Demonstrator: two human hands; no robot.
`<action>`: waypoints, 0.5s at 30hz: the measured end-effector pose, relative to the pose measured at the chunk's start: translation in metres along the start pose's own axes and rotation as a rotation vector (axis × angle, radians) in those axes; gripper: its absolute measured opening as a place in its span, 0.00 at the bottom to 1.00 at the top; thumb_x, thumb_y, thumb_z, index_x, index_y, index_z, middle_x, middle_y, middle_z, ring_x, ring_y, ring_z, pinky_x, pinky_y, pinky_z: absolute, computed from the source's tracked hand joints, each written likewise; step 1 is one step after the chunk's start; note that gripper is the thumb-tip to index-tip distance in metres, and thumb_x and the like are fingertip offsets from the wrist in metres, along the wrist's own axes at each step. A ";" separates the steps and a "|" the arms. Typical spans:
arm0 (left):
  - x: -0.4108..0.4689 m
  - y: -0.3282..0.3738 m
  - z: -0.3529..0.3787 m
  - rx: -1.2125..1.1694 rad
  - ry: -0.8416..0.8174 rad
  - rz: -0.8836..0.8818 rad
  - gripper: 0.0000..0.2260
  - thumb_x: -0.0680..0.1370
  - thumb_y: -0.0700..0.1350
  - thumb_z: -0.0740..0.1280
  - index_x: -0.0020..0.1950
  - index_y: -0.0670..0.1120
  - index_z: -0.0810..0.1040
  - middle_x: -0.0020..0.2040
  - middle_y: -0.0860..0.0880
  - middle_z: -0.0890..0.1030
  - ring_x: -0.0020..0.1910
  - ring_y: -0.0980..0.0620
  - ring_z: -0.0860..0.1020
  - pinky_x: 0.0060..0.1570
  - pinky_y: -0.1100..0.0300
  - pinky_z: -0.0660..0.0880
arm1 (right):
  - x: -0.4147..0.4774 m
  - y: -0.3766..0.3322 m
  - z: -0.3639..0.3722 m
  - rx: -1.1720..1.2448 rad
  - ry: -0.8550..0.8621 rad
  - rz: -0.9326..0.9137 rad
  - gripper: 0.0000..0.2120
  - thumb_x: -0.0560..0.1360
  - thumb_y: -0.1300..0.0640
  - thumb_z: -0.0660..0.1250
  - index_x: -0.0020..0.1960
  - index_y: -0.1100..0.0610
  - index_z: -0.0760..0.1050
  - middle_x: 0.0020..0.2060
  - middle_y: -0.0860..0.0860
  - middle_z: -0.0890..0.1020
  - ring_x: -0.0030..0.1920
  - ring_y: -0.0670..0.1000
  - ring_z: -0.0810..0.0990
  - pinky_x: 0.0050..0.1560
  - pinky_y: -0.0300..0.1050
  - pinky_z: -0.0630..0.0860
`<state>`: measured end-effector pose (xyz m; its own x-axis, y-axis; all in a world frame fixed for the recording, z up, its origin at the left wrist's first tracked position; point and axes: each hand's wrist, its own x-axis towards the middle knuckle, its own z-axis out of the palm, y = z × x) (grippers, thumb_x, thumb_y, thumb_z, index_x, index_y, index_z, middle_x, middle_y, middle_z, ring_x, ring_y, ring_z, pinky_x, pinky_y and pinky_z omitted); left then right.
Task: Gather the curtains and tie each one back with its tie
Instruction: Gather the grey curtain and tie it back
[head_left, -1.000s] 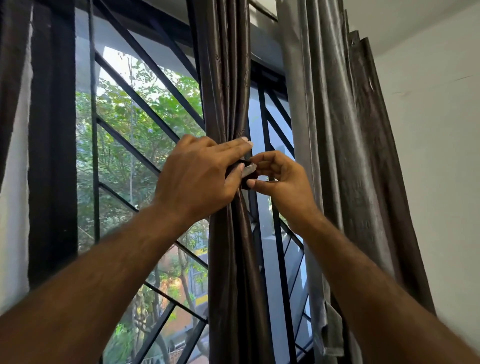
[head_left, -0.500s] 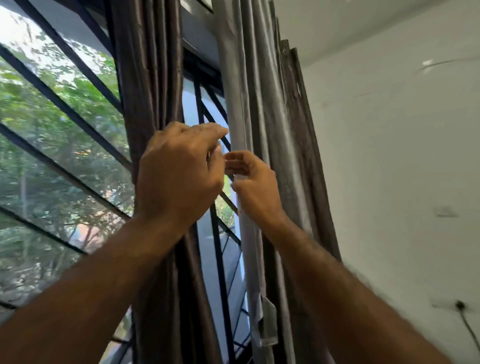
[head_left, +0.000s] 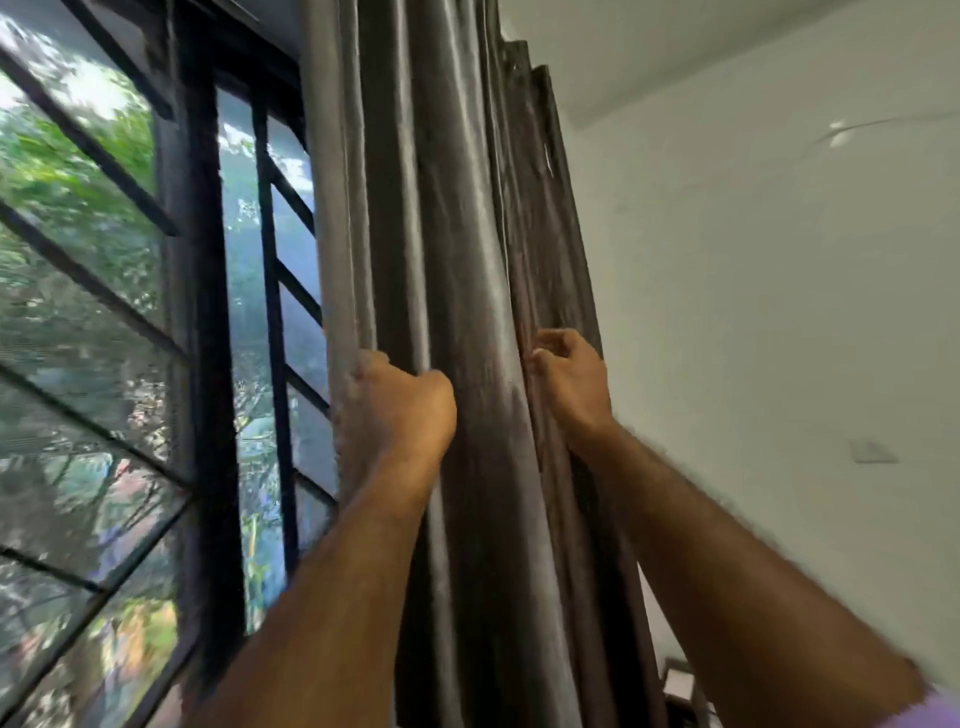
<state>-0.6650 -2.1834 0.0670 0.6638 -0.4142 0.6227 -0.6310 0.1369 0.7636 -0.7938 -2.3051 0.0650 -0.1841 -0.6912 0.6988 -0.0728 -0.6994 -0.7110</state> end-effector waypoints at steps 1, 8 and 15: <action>0.005 0.000 0.014 0.026 0.037 0.007 0.26 0.70 0.50 0.66 0.69 0.50 0.70 0.67 0.44 0.74 0.67 0.38 0.71 0.65 0.40 0.70 | 0.013 0.013 0.002 -0.022 -0.029 0.024 0.15 0.79 0.58 0.64 0.65 0.57 0.77 0.56 0.51 0.82 0.57 0.50 0.80 0.62 0.46 0.75; 0.045 -0.012 0.056 0.367 0.261 0.387 0.40 0.69 0.62 0.73 0.75 0.50 0.60 0.75 0.41 0.59 0.71 0.35 0.62 0.64 0.35 0.65 | 0.064 0.076 0.028 0.003 -0.159 0.080 0.19 0.81 0.53 0.64 0.71 0.58 0.71 0.64 0.54 0.80 0.62 0.53 0.78 0.66 0.52 0.74; 0.058 -0.031 0.065 0.509 0.229 0.482 0.47 0.68 0.47 0.77 0.79 0.55 0.51 0.78 0.40 0.50 0.71 0.33 0.61 0.59 0.34 0.70 | 0.093 0.098 0.057 -0.048 -0.219 0.114 0.25 0.78 0.56 0.70 0.72 0.58 0.69 0.62 0.53 0.80 0.59 0.52 0.80 0.62 0.47 0.77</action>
<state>-0.6327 -2.2701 0.0685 0.2976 -0.2077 0.9318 -0.9451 -0.2017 0.2569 -0.7621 -2.4476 0.0648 0.0228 -0.7916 0.6106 -0.1107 -0.6090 -0.7854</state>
